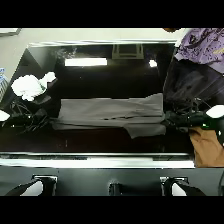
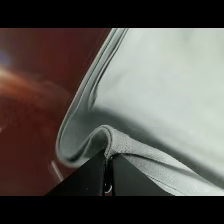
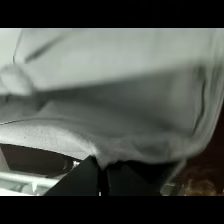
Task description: Fold the clothes and pants, and hang the long-sleeved shirts on hangers.
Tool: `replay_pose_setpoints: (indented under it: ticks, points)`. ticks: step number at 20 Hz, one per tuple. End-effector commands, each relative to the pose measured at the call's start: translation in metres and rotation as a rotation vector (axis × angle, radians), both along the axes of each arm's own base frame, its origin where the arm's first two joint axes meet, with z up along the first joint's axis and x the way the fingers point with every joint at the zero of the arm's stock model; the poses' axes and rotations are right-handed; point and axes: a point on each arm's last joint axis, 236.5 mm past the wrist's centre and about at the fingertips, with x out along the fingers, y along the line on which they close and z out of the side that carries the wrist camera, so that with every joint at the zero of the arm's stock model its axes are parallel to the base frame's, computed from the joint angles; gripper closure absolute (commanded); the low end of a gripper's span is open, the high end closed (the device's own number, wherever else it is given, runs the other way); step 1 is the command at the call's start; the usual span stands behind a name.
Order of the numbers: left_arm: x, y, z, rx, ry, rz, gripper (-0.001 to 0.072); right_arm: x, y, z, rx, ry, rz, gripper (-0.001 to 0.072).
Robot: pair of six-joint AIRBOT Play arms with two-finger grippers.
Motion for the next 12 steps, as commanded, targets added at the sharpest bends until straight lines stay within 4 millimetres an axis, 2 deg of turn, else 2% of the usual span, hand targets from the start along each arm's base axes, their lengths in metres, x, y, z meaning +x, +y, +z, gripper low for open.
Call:
replay_pose_setpoints:
  ticks: [1,6,9,12]
  points:
    - [0.034,-0.004,-0.006,0.026,-0.036,-0.018,0.0691,0.037,-0.009,-0.010,-0.002,-0.017,0.009,0.0686]
    - [0.067,-0.006,-0.023,0.024,-0.009,-0.045,0.0691,0.076,-0.017,-0.019,-0.002,-0.039,-0.005,0.0686]
    - [0.082,-0.007,-0.032,0.025,-0.001,-0.056,0.0691,0.097,-0.003,-0.023,-0.021,-0.057,0.046,0.0686]
    - [0.098,-0.007,-0.038,0.028,0.000,-0.065,0.0691,0.117,-0.008,-0.035,-0.094,-0.044,0.001,0.0686]
